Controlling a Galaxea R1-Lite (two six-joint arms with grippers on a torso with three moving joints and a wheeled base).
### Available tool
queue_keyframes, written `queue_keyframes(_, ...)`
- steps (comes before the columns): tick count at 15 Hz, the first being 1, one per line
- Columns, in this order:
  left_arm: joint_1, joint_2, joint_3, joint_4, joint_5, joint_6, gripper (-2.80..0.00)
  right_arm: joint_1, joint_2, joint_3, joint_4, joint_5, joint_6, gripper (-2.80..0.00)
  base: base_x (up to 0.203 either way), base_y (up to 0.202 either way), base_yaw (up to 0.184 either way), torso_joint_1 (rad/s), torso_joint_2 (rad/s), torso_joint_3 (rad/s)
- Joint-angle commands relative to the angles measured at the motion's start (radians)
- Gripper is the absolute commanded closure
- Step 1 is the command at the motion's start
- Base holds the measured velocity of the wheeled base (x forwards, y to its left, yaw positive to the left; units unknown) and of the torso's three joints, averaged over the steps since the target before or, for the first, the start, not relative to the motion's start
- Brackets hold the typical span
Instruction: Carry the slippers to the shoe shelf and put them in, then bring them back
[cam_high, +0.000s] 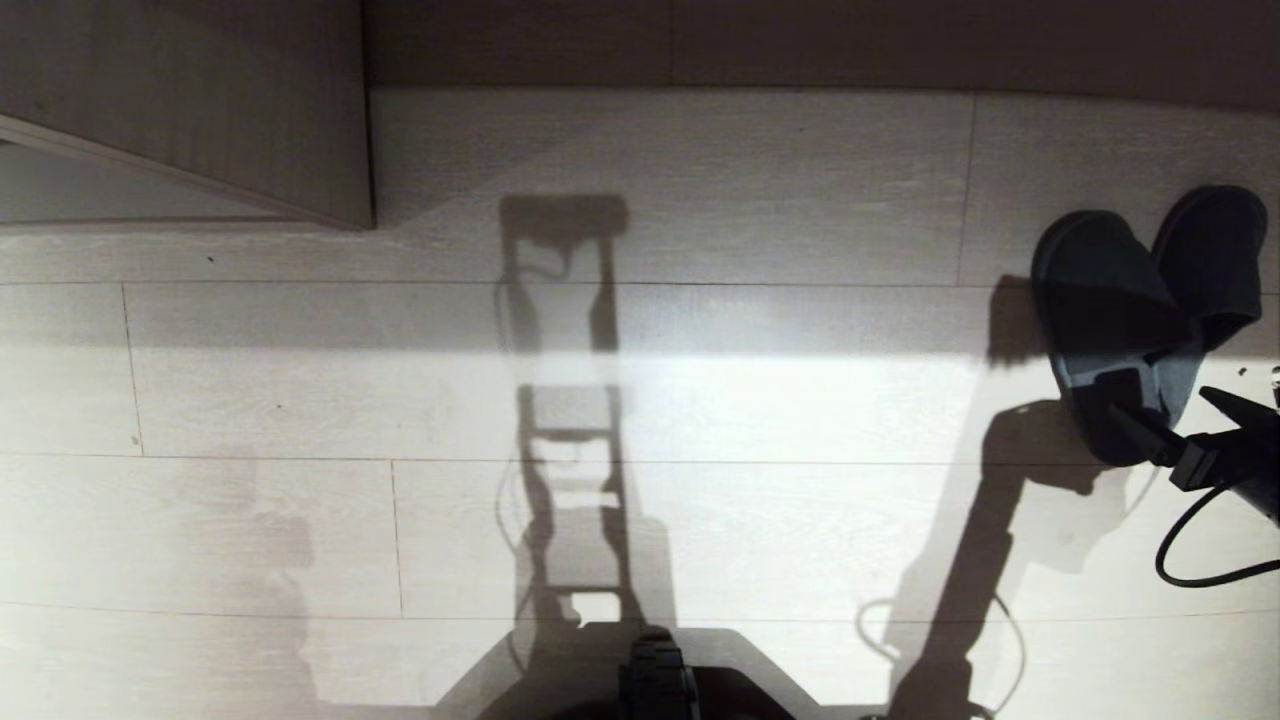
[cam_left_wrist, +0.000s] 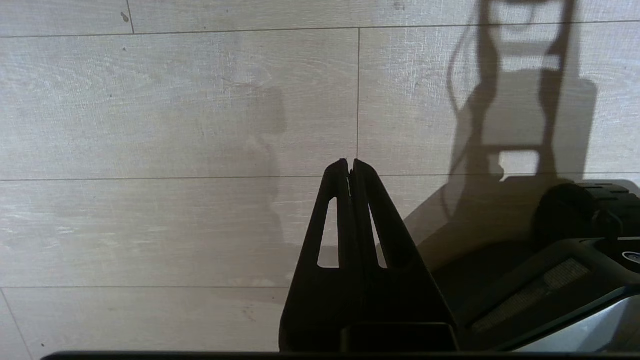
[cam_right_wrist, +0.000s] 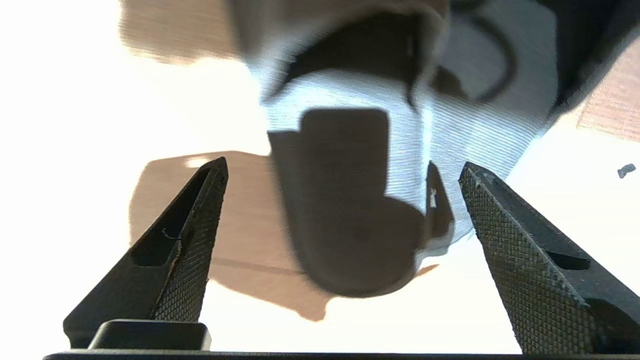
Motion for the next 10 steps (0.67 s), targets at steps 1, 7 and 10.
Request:
queue_keyframes(1,0.0,0.0,0.0,0.0,0.001,0.002,0.0,0.007,-0.075,0.05,-0.007,0.057,0.018,-2.8,0.0,0.0,0.0,0.0,0.0,0.0)
queue_keyframes(7,0.0,0.0,0.0,0.0,0.0,0.011,0.0,0.182,-0.066,0.057,0.061,0.033,0.058,0.0,0.0,0.0,0.0,0.0,0.0,0.0)
queue_keyframes(10,0.0,0.0,0.0,0.0,0.0,0.009,0.0,0.334,0.005,-0.086,0.093,-0.268,0.058,0.0,0.0,0.0,0.0,0.0,0.0,0.0)
